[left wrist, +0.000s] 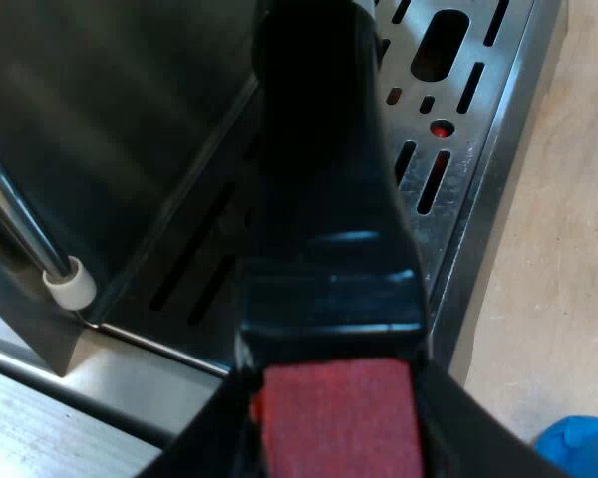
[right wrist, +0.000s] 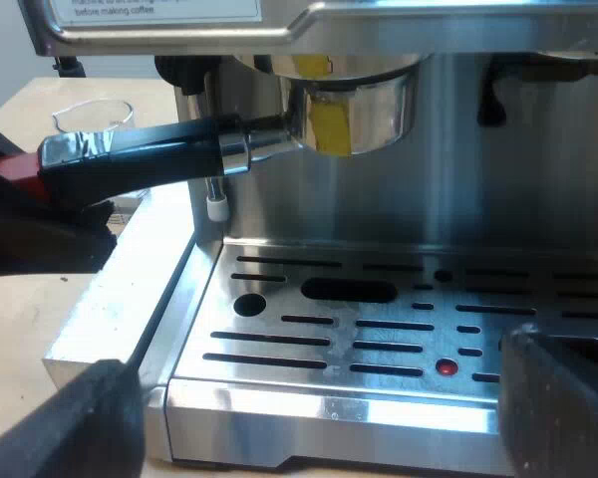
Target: Put the handle in the coffee machine
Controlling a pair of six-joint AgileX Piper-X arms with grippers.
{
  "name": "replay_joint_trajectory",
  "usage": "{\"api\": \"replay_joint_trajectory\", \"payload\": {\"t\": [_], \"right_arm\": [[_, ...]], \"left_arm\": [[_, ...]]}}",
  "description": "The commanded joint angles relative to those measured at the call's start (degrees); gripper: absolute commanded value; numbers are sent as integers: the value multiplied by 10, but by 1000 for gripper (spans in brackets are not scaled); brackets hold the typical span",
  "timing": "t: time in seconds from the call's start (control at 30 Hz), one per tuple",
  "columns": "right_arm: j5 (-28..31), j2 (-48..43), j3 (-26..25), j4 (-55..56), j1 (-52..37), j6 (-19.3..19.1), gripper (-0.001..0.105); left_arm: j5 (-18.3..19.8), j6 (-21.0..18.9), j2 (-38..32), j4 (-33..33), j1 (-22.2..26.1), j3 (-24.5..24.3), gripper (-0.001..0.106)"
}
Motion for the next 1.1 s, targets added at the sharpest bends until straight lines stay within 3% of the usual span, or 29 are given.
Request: {"api": "replay_joint_trajectory", "payload": {"t": [0.03, 0.37, 0.73, 1.1], "right_arm": [[7, -4, -1, -4, -1, -10, 73], [7, -4, -1, -4, -1, -10, 73], [7, -4, -1, -4, -1, -10, 73], [7, -4, -1, -3, -1, -10, 73]], "left_arm": [[35, 3, -5, -11, -1, -8, 1], [41, 3, -5, 25, 0, -51, 1], [48, 3, -5, 54, 0, -51, 1], [75, 3, -5, 110, 0, -82, 1]]}}
